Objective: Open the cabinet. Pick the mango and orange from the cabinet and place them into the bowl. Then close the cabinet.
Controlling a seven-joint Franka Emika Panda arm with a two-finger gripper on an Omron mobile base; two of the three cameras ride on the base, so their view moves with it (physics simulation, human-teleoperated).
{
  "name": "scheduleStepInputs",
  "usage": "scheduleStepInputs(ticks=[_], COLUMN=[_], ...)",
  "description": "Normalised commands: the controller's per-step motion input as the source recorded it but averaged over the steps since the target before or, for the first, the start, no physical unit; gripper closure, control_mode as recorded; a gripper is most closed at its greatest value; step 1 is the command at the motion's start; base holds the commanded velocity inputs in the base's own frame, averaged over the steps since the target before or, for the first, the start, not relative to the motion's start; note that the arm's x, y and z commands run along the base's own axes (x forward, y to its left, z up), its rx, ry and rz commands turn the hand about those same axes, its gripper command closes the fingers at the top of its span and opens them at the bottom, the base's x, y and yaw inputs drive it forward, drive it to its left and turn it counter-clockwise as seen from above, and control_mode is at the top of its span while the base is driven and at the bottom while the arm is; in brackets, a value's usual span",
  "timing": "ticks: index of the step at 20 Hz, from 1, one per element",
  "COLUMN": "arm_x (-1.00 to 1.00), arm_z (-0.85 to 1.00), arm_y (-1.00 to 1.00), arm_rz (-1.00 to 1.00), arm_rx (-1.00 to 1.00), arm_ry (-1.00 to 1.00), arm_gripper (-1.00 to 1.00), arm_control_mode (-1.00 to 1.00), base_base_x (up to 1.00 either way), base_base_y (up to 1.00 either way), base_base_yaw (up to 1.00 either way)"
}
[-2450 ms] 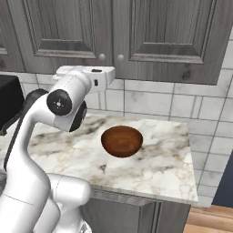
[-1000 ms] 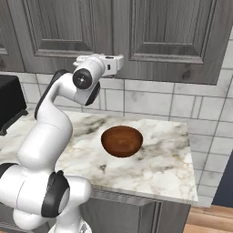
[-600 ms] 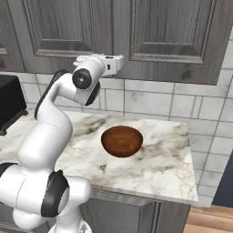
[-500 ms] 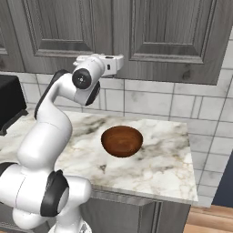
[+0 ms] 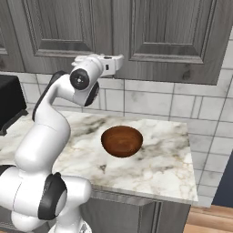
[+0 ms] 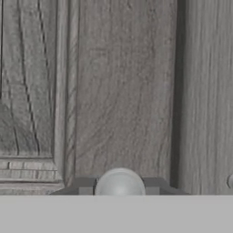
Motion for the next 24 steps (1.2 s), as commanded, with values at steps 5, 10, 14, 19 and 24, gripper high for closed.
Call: scheduleStepInputs(ticks=[5, 10, 14, 19, 24], arm_x=[-0.02, -0.27, -0.53, -0.56, -0.54], arm_z=[0.0, 0.01, 0.0, 0.0, 0.05], arm_y=[0.03, 0.22, 0.6, 0.81, 0.88], arm_rz=[0.0, 0.0, 0.0, -0.02, -0.07], arm_rx=[0.0, 0.0, 0.0, 0.0, 0.0], arm_ry=[0.0, 0.0, 0.0, 0.0, 0.0], arm_gripper=[1.0, 1.0, 1.0, 1.0, 1.0], arm_control_mode=[-1.0, -1.0, -1.0, -1.0, -1.0], base_base_x=[0.0, 0.0, 0.0, 0.0, 0.0], base_base_y=[0.0, 0.0, 0.0, 0.0, 0.0], base_base_yaw=[0.0, 0.0, 0.0, 0.0, 0.0])
